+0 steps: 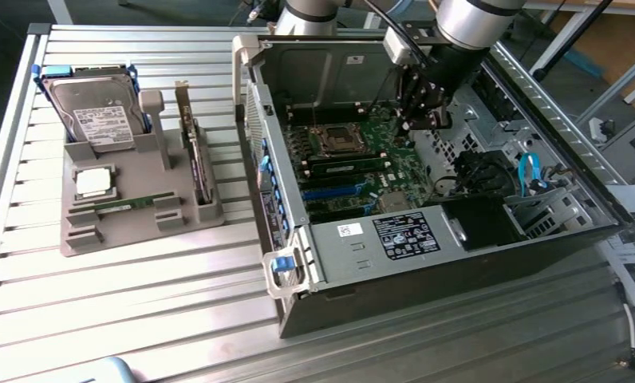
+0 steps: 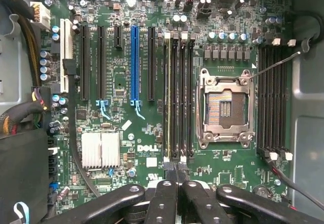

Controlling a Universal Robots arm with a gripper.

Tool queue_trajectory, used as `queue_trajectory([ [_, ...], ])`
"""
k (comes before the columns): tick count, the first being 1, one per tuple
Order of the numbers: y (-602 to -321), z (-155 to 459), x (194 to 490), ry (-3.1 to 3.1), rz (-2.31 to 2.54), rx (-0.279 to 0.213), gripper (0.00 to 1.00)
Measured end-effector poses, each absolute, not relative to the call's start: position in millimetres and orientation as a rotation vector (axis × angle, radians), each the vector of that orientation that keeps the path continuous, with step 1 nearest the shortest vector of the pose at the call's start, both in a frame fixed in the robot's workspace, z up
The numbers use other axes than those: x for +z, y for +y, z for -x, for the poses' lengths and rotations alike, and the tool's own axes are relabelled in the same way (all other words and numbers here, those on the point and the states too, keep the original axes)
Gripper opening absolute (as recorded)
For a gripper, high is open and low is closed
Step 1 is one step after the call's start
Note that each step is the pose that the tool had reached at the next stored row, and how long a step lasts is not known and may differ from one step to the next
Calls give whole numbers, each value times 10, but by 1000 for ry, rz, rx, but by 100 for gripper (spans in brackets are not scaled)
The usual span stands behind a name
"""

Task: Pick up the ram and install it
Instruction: 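Press down the ram until it locks into place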

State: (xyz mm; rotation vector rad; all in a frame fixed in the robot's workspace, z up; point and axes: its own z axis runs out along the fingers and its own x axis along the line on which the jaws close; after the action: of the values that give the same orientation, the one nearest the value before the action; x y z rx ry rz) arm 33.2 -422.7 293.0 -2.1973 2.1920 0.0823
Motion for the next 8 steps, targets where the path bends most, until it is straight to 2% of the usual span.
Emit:
queue_trajectory([
  [8, -4227, -332, 2829, 2192, 2198, 83, 11],
])
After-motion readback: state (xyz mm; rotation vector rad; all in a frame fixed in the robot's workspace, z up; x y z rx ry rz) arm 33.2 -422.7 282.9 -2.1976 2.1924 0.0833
